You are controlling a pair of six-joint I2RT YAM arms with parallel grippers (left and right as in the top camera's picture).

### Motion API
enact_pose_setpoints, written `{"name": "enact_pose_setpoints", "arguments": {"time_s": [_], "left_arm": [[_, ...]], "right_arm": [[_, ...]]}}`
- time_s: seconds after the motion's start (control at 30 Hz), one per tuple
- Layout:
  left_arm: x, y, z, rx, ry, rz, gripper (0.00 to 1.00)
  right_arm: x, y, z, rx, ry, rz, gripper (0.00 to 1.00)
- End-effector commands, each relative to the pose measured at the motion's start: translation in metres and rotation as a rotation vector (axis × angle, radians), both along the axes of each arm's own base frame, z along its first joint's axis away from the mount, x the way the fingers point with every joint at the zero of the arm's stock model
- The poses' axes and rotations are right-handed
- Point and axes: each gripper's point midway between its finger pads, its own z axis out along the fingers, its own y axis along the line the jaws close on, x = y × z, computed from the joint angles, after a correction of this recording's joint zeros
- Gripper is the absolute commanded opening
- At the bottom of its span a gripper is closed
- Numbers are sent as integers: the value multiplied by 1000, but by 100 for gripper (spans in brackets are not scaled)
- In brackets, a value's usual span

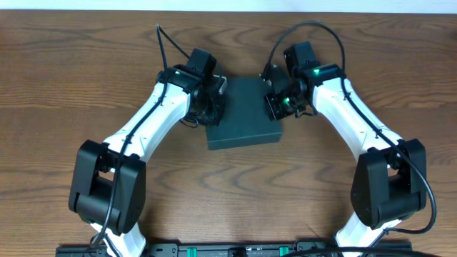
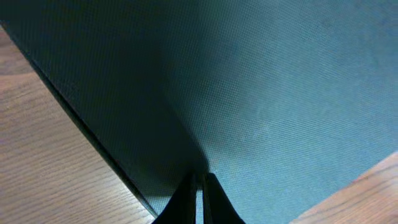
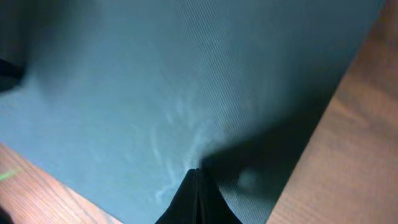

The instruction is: Pack container

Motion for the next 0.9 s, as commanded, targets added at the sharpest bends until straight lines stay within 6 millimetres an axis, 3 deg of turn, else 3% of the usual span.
{"name": "enact_pose_setpoints", "arguments": {"time_s": [0.0, 0.1, 0.23, 0.37, 0.47, 0.6, 0.7, 0.87], "left_arm": [[-7, 6, -34, 56, 65, 2, 8], [-9, 7, -38, 63, 81, 1, 7], [-9, 10, -8, 52, 55, 7, 6], [-7, 21, 52, 35, -47, 33, 6], [-10, 51, 106, 99, -183, 87, 6], [-35, 104, 182, 203, -406, 179, 6], [-64, 135, 228, 229, -552, 250, 9], [-129, 181, 290, 230, -801, 371, 17]], "right_arm": [[-6, -5, -9, -37, 34, -29, 1], [-8, -6, -5, -37, 36, -29, 1], [-7, -6, 29, -21, -7, -43, 1], [0, -21, 96, -64, -182, -76, 1], [-7, -40, 157, -113, -335, -121, 1], [-37, -66, 241, -118, -558, -188, 1], [-72, -81, 286, -87, -690, -220, 1], [-146, -112, 334, -52, -871, -279, 1]]}}
